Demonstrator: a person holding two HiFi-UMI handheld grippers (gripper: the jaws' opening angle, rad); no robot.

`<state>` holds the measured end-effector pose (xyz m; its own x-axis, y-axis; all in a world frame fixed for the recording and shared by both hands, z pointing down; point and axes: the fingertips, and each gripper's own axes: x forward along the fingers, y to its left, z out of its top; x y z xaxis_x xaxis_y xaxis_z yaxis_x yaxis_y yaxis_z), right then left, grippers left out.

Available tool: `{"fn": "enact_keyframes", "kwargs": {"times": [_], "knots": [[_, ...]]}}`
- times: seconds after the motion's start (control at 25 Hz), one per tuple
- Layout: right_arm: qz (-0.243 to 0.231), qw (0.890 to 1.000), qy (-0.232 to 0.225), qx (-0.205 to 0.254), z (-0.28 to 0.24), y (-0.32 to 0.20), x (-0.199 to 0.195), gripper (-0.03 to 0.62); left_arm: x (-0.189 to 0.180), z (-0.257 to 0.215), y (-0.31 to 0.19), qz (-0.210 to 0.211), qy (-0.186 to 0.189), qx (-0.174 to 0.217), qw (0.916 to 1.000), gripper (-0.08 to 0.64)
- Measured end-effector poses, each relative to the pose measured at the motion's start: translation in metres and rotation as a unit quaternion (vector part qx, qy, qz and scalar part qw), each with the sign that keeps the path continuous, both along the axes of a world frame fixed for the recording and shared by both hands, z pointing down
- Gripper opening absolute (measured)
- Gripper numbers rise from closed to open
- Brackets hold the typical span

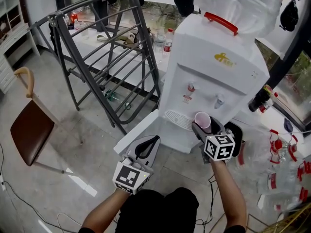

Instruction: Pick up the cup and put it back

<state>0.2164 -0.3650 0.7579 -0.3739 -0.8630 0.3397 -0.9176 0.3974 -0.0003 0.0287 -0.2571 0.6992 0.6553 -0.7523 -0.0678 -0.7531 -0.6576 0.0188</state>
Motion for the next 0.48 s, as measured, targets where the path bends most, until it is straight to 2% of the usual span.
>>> {"fn": "enact_keyframes", "kwargs": {"times": [0.28, 0.48], "knots": [[0.001, 1.000, -0.002, 0.012, -0.008, 0.007, -0.001, 0.339, 0.001, -0.003, -0.001, -0.001, 0.008, 0.001, 1.0000, 0.006], [0.008, 0.995, 0.019, 0.101, -0.047, 0.037, -0.003, 0.337, 0.004, -0.009, -0.001, 0.001, 0.017, 0.003, 0.9999, 0.006]]}}
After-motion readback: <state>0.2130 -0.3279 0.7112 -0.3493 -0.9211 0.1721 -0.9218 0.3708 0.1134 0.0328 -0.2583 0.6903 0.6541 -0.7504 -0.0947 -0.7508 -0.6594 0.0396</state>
